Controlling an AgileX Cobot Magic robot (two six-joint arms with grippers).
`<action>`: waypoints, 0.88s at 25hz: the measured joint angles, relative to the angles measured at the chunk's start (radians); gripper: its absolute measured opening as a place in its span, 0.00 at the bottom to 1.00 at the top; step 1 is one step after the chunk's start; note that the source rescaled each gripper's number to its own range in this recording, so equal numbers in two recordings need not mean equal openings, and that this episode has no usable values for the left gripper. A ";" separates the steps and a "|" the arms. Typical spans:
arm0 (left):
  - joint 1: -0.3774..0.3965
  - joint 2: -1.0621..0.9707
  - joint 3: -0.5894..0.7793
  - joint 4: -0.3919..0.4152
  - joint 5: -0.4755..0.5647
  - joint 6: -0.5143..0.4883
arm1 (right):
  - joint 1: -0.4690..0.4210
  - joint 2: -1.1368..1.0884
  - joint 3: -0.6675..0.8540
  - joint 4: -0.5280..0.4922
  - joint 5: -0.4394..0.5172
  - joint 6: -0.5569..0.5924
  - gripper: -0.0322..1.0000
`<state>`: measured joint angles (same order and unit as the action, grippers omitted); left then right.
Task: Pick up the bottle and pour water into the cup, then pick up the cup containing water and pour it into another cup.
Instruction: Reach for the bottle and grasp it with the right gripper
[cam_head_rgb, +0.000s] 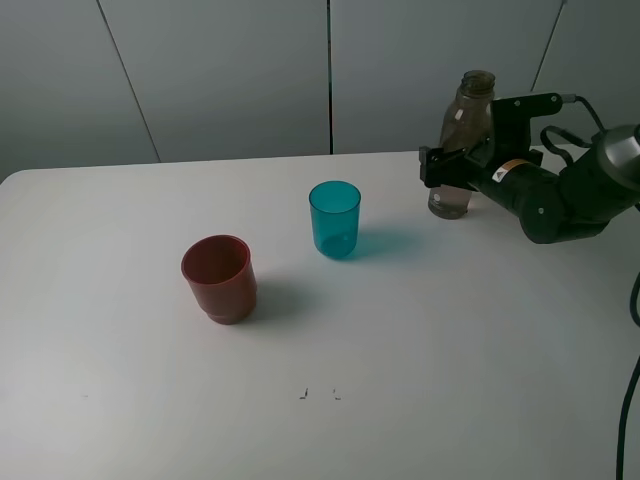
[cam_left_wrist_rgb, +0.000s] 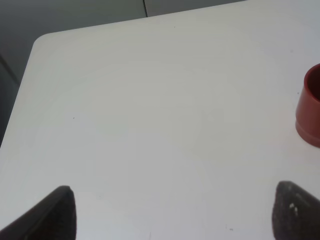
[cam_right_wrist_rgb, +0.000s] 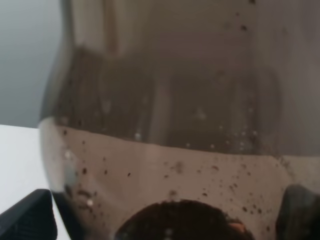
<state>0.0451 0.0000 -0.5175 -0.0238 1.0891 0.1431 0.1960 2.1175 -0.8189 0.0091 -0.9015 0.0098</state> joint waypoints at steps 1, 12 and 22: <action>0.000 0.000 0.000 0.000 0.000 0.000 | 0.000 0.005 -0.002 0.008 -0.006 0.000 1.00; 0.000 0.000 0.000 0.000 0.000 -0.002 | -0.002 0.041 -0.036 0.009 -0.028 0.066 1.00; 0.000 0.000 0.000 0.000 0.000 -0.002 | -0.002 0.058 -0.036 0.009 -0.034 0.072 0.84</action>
<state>0.0451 0.0000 -0.5175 -0.0238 1.0891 0.1411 0.1943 2.1753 -0.8551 0.0178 -0.9358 0.0813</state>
